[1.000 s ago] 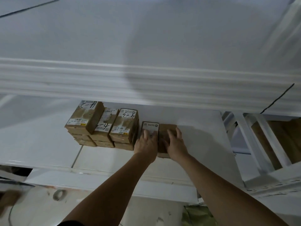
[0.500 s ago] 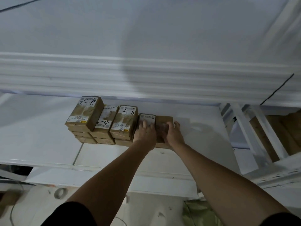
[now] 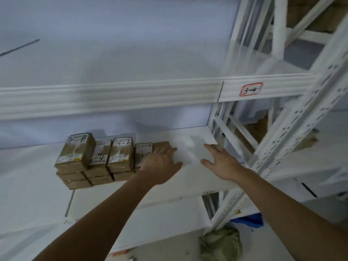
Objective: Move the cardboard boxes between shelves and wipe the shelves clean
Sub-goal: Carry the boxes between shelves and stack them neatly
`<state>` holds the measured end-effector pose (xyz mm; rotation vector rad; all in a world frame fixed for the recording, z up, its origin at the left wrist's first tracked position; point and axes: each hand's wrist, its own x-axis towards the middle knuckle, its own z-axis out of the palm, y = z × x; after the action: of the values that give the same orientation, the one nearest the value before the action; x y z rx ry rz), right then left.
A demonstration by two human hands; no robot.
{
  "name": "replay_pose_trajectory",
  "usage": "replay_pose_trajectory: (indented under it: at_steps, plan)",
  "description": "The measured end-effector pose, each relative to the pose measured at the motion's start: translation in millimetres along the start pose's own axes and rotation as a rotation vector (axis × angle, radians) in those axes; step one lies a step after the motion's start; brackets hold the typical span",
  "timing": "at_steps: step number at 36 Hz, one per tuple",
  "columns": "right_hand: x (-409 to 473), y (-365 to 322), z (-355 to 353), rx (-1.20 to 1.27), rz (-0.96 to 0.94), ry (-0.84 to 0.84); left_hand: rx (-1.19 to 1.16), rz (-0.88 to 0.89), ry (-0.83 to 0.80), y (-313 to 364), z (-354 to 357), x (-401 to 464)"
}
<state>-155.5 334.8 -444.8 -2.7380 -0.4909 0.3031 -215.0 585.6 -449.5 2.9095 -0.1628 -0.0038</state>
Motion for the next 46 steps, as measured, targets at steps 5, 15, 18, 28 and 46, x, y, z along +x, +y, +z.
replay_pose_trajectory:
  at_steps: [5,15,18,28,46]
  plan:
    - [-62,40,-30,0.010,0.046,0.067,0.004,0.084,0.005,51,-12,-15]
    - [-209,136,-82,0.078,0.050,0.217,0.021,0.216,0.059,205,-32,-34]
    - [-267,171,-102,0.063,0.078,0.260,-0.001,0.297,0.094,274,-27,-44]
    - [-387,269,-138,0.028,0.226,0.318,-0.013,0.506,0.126,450,5,-48]
    - [-328,419,-187,-0.002,0.243,0.257,-0.028,0.518,0.110,554,63,88]
